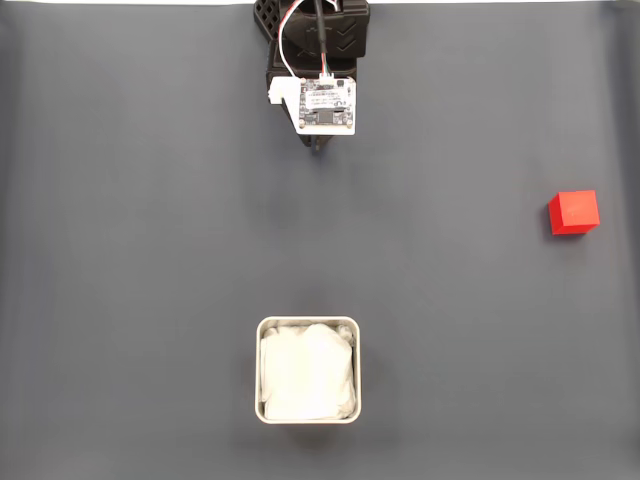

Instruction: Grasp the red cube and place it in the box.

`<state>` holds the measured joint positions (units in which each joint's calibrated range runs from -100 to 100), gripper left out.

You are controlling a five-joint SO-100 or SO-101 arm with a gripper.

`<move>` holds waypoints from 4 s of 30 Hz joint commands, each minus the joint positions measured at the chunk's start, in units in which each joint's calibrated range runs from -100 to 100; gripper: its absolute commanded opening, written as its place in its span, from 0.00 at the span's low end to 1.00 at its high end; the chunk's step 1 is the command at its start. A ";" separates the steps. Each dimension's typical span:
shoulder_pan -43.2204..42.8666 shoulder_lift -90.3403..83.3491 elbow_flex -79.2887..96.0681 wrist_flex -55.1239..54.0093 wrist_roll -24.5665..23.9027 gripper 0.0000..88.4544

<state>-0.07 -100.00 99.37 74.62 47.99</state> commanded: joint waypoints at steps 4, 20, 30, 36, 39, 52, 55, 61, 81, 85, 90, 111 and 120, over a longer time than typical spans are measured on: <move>0.07 0.00 0.54 1.12 0.34 0.00; 0.00 0.00 0.54 1.12 0.34 0.00; 0.71 0.61 -1.10 -16.43 -0.93 0.00; -0.85 9.97 -20.53 -32.08 -2.10 0.00; -1.13 17.68 -35.22 -31.18 -1.76 0.00; -0.78 38.73 -66.25 -13.80 0.10 0.00; -0.35 40.90 -68.44 -11.18 0.63 0.00; 0.57 43.15 -70.08 -8.97 1.66 0.00; -10.15 51.56 -72.54 -10.20 3.61 0.00; -13.70 52.60 -72.27 -10.36 4.10 0.01; -17.82 54.77 -72.45 -10.61 4.30 0.01; -29.33 61.70 -72.36 -14.05 4.10 0.03; -32.45 64.73 -72.54 -16.75 3.17 0.03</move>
<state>-31.31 -35.82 29.57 59.67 51.50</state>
